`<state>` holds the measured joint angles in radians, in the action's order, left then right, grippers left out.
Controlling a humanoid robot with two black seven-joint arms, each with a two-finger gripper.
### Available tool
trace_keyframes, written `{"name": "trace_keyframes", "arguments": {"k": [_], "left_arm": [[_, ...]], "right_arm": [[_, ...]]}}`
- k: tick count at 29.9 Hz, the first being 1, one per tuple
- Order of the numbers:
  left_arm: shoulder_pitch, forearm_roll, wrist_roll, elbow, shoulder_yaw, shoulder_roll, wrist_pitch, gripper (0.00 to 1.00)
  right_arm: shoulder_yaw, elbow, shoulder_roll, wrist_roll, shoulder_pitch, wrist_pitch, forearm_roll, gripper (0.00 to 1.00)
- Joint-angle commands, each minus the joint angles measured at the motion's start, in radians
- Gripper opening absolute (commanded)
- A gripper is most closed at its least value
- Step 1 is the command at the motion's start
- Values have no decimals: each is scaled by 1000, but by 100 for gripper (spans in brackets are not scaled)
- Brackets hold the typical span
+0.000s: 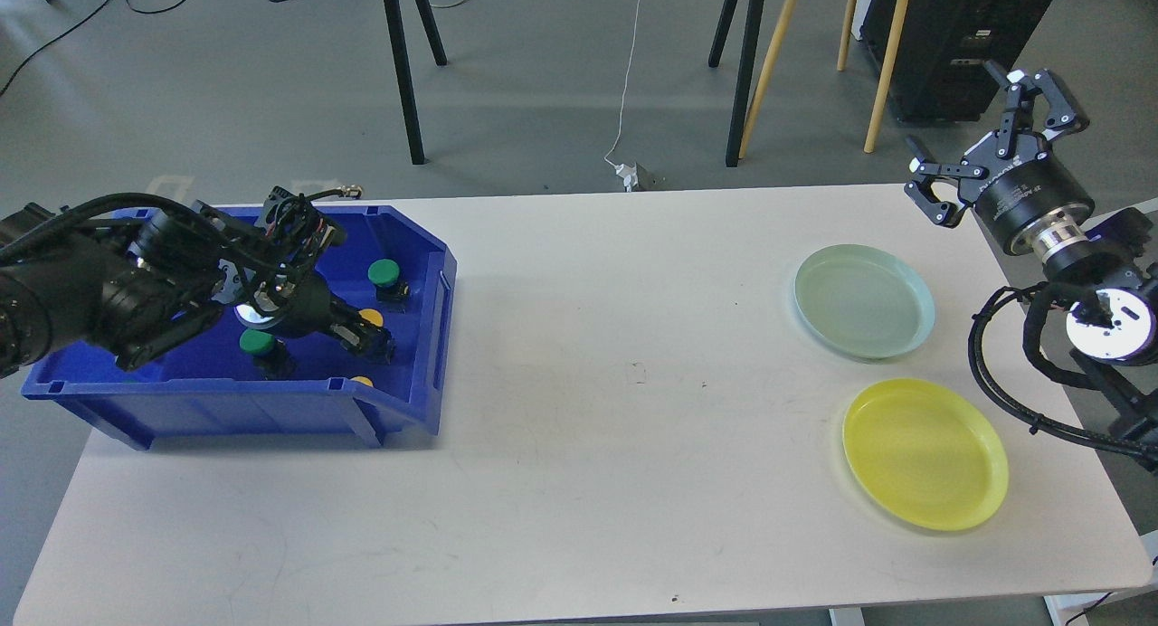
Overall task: Pass button and place on color plate
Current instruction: 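Grasp a yellow button in the bin with the left gripper and lift, then carry the button toward the right gripper and hand it over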
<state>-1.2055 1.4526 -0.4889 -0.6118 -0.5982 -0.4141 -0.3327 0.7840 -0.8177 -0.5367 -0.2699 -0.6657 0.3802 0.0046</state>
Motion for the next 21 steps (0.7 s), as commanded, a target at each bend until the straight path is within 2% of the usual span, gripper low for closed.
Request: {"name": "trace_keyframes", "arguments": {"k": [1,3,7,10,13,17,21], "left_arm": [[-5,25,0,-6,0,0,0,16],[-16,25,0,-16,1,-5,-11,9],[-80,23,0,-42,17,-40,-32,8],[-178,11,0,-141,53,-158,-58,8],[-269,8,0,-284,193,-250,-100,10],[-267,-33,0,-426,388,-301,-127,10],[-188,-298,0,-483,492,-264,-144,10]], "right_arm": [[0,0,0,0,9,-1,0,100],[0,0,0,0,15,-3,0,100],[11,-14,-8,-3,26,0,0,100],[53,-93,-58,-21,49,-4,0,100],[66,-205,-121,-23,83,-17,-11,100],[55,-363,-227,-26,124,-49,-67,100],[66,-533,-311,-37,214,-78,-153,100]]}}
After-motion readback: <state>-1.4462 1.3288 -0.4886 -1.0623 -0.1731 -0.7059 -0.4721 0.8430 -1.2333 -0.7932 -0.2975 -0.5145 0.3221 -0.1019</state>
